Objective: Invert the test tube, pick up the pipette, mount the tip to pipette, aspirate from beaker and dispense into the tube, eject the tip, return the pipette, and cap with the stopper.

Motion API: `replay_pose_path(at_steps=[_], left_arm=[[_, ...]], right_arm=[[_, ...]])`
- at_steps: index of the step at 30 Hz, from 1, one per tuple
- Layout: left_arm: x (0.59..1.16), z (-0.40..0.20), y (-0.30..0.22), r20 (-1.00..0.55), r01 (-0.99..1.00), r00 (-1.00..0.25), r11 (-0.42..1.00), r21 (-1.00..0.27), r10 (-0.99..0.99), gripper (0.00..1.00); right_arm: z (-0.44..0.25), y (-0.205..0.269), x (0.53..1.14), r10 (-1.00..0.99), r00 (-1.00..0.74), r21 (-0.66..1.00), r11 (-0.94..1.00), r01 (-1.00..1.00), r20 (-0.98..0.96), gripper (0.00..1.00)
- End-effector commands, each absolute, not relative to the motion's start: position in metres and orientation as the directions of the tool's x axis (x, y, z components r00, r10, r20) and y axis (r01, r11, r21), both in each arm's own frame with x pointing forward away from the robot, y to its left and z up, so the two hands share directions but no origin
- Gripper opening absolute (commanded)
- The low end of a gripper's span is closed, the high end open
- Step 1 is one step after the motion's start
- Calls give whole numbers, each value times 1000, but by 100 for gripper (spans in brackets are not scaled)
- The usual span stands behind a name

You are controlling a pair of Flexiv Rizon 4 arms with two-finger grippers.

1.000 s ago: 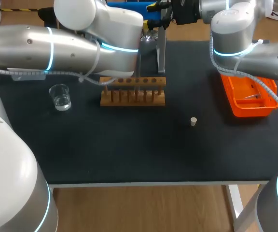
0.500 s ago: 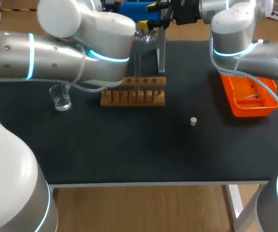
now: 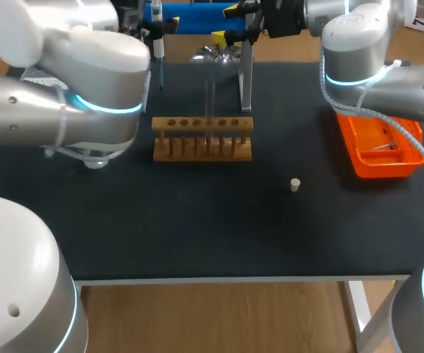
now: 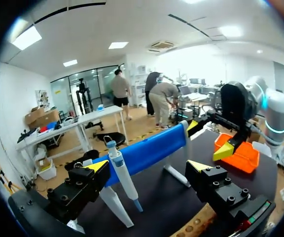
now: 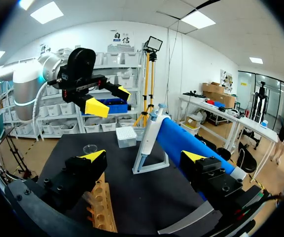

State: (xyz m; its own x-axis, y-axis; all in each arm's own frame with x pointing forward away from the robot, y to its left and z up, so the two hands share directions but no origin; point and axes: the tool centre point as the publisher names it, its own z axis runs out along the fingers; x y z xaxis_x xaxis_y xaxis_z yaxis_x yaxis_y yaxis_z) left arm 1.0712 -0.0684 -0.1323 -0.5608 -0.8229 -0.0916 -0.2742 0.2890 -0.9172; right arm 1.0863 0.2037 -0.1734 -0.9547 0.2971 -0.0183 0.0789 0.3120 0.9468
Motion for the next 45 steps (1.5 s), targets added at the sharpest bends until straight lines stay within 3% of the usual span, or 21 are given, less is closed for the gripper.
replay_pose_path(at_steps=[1, 4, 9, 14, 45], left_arm=[[1069, -132, -61, -9, -270, -713, 286, -919, -701, 100], [1069, -132, -61, -9, -270, -713, 286, -919, -701, 100], [1047, -118, -70, -315, 35, -712, 416, -909, -628, 100], [1022, -118, -71, -421, 190, -712, 424, -886, -561, 100], [987, -202, -120, -283, 192, -930, 347, -918, -235, 100]], right_arm=[[-173, 203, 1086, 297, -955, 946, 314, 79, -18, 100], [-173, 203, 1086, 297, -955, 946, 314, 79, -18, 100], [-173, 203, 1086, 297, -955, 946, 314, 79, -18, 100], [-173, 203, 1086, 297, -955, 946, 314, 79, -18, 100], [-173, 203, 1086, 297, -955, 946, 314, 79, -18, 100]])
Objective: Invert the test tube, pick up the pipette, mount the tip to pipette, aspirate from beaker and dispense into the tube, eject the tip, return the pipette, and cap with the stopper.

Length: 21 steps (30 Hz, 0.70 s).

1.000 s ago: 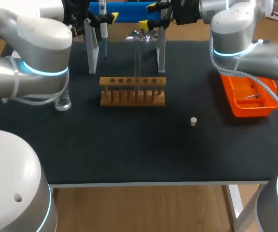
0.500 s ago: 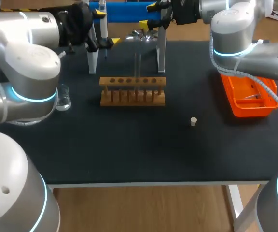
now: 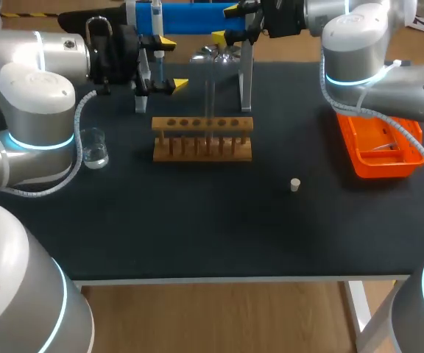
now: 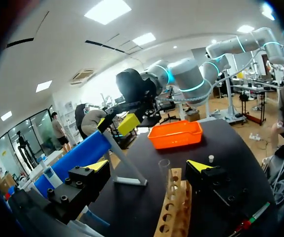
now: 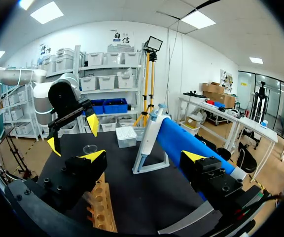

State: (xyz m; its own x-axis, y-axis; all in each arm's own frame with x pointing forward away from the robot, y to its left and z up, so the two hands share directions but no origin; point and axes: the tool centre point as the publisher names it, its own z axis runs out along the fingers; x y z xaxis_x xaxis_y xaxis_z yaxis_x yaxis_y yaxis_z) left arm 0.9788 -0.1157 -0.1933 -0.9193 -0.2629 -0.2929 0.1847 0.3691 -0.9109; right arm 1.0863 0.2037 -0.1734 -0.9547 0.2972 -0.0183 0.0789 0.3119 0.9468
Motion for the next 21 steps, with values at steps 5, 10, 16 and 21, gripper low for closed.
replay_pose_path(at_steps=[5, 10, 16, 21], left_arm=[[986, -212, -133, -275, 187, -937, 357, -915, -214, 100], [984, -219, -148, -270, 182, -944, 383, -906, -188, 100], [980, -224, -163, -264, 168, -945, 408, -897, -193, 100], [981, -229, -169, -245, 145, -951, 428, -892, -188, 100]], right_arm=[[-173, 203, 1086, 297, -955, 946, 314, 79, -18, 100], [-173, 203, 1086, 297, -955, 946, 314, 79, -18, 100], [-173, 203, 1086, 297, -955, 946, 314, 79, -18, 100], [-173, 203, 1086, 297, -955, 946, 314, 79, -18, 100]])
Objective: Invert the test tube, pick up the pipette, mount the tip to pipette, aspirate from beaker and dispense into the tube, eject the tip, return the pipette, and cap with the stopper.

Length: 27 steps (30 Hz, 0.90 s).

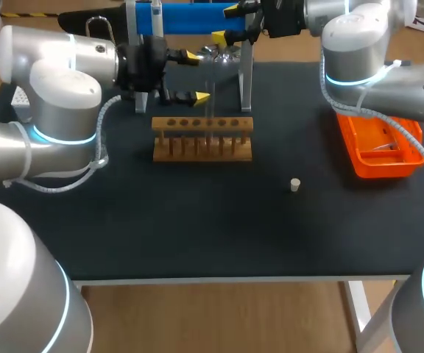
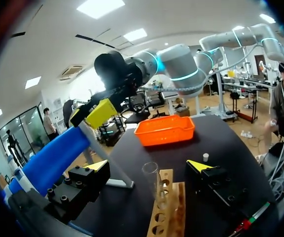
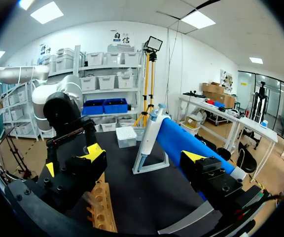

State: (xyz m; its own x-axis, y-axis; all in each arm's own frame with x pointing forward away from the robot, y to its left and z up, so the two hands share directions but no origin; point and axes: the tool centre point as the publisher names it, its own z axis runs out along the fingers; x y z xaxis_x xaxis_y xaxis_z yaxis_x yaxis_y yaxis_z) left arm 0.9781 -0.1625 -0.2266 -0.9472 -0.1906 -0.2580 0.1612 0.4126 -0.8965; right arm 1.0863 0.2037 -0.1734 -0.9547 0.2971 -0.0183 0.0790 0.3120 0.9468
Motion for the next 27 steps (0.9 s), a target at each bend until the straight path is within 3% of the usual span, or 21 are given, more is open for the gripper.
replay_pose_path(at_steps=[1, 27], left_arm=[[981, -231, -171, -243, 141, -952, 437, -888, -187, 100], [985, -274, -188, -150, 39, -975, 542, -839, -163, 100]], right_arm=[[-173, 203, 1086, 297, -955, 946, 314, 79, -18, 100], [-173, 203, 1086, 297, -955, 946, 314, 79, -18, 100]])
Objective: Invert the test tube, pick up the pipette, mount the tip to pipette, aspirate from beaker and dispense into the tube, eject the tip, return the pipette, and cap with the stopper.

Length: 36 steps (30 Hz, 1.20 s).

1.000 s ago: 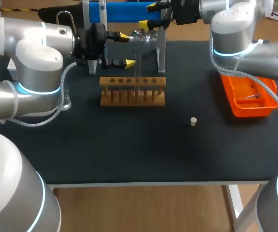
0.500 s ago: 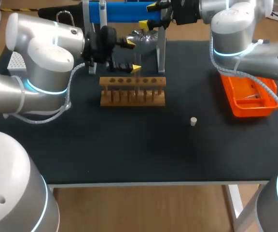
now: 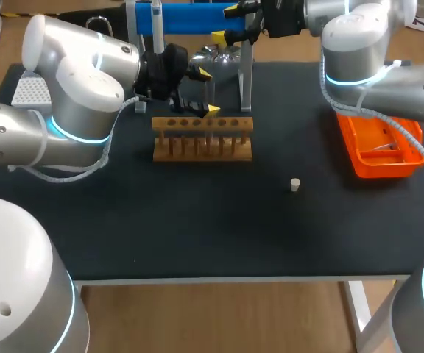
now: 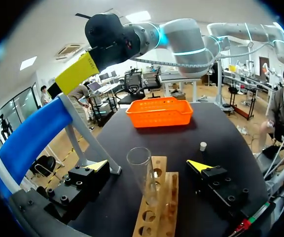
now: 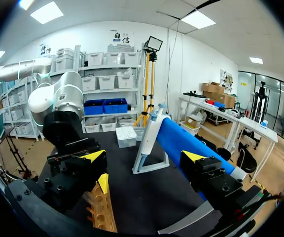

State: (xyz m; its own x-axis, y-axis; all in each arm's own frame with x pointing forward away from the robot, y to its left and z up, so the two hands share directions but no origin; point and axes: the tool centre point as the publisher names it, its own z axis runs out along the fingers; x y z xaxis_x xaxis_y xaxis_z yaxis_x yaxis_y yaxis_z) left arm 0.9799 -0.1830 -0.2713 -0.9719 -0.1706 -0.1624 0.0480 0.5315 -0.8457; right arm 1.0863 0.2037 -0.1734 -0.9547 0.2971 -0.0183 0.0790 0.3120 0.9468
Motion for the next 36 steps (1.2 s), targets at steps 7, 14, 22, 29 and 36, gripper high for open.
replay_pose_path(at_steps=[7, 14, 22, 29, 36], left_arm=[[984, -282, -194, -111, 17, -984, 556, -831, -136, 100], [984, -290, -194, -89, 1, -988, 581, -814, -123, 100], [984, -293, -196, -101, 18, -989, 594, -804, -107, 100], [985, -298, -194, -96, 11, -989, 599, -801, -110, 100], [984, -300, -195, -88, 7, -990, 600, -800, -106, 100]], right_arm=[[-173, 203, 1086, 297, -955, 946, 314, 79, -18, 100], [-173, 203, 1086, 297, -955, 946, 314, 79, -18, 100], [-173, 203, 1086, 297, -955, 946, 314, 79, -18, 100], [-173, 203, 1086, 297, -955, 946, 314, 79, -18, 100], [-173, 203, 1086, 297, -955, 946, 314, 79, -18, 100]])
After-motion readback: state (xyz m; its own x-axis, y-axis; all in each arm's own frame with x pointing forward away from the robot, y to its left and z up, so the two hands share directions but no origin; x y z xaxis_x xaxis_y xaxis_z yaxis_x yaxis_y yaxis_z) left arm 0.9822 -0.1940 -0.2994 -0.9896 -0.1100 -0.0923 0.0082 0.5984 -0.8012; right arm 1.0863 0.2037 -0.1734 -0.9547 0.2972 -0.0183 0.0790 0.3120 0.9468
